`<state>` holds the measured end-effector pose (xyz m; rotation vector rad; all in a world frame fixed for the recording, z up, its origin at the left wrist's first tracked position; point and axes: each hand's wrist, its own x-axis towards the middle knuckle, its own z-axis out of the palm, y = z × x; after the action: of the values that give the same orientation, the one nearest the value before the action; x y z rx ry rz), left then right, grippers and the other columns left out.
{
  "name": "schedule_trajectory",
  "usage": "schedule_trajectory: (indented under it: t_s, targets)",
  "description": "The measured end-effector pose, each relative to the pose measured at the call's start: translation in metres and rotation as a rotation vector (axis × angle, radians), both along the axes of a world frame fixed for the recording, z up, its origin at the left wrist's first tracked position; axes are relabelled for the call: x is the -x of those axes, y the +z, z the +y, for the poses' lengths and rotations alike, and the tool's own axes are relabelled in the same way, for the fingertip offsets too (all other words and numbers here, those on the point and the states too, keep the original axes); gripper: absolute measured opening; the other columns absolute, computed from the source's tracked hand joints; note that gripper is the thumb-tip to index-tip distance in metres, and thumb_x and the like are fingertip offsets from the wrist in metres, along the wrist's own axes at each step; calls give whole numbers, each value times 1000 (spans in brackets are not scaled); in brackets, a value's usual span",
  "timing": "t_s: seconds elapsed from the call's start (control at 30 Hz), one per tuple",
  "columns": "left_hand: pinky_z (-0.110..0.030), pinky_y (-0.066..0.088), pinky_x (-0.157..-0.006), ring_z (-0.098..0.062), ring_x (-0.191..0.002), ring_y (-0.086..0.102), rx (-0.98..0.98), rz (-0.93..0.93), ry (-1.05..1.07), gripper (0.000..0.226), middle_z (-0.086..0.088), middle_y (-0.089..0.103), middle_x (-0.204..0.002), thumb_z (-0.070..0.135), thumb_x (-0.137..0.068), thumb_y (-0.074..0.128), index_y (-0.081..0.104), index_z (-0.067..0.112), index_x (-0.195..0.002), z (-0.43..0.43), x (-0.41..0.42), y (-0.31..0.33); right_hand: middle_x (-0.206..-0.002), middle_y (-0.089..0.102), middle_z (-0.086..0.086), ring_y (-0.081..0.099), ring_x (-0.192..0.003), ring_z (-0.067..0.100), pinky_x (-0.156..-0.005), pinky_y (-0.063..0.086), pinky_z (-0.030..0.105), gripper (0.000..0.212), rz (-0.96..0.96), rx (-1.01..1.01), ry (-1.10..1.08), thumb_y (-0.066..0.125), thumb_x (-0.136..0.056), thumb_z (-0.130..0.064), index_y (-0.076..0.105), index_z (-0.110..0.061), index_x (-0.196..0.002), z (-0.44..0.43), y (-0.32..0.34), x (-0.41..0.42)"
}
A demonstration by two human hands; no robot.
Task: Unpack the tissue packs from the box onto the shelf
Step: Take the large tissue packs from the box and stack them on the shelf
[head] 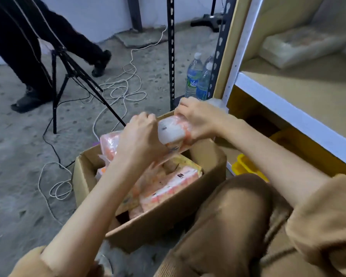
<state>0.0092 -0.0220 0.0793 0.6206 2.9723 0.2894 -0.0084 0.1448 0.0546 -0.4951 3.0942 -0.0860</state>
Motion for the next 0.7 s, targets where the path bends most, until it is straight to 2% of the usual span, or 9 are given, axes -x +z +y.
schedule_trajectory:
  t_s: [0.07, 0.17, 0.3, 0.5, 0.6, 0.7]
  targets:
    - [-37, 40, -94, -30, -116, 47, -61, 74, -69, 68, -15, 53, -121, 43, -69, 71, 51, 5, -122, 22, 0, 26, -112, 50, 16, 47, -102, 29, -87, 44, 40, 60, 66, -23, -86, 68, -60, -35, 57, -2, -108, 25, 36, -13]
    - [-37, 40, -94, -29, -118, 46, -138, 172, -197, 71, -13, 51, -125, 42, -69, 73, 49, 9, -127, 64, 0, 55, -105, 51, 17, 48, -96, 29, -83, 43, 36, 66, 173, -70, -186, 44, -55, -46, 58, -2, -102, 68, 79, -37]
    - [-35, 42, -94, -26, -119, 47, -237, 264, -404, 72, -11, 51, -126, 42, -70, 73, 46, 11, -130, 130, -7, 78, -113, 49, 16, 45, -106, 30, -90, 44, 38, 52, 208, -164, -393, 70, -67, -23, 55, -3, -112, 129, 118, -76]
    - [-35, 42, -97, -28, -121, 47, -294, 270, -647, 68, -13, 50, -129, 37, -75, 70, 45, 6, -130, 229, -29, 78, -115, 50, 18, 44, -111, 32, -91, 41, 38, 35, 228, -247, -639, 58, -78, -14, 55, -1, -111, 210, 125, -129]
    - [-36, 42, -99, -28, -124, 45, -264, 261, -718, 68, -14, 48, -131, 37, -77, 69, 43, 6, -132, 269, -37, 68, -116, 49, 16, 44, -113, 31, -92, 42, 37, 36, 163, -254, -731, 59, -76, -14, 54, -4, -111, 240, 120, -147]
    - [-36, 46, -92, -27, -123, 47, -202, 205, -754, 65, -11, 49, -129, 37, -78, 67, 44, 9, -132, 298, -39, 57, -119, 48, 15, 44, -114, 30, -95, 42, 35, 43, 64, -244, -789, 62, -75, -16, 53, -5, -116, 262, 109, -153]
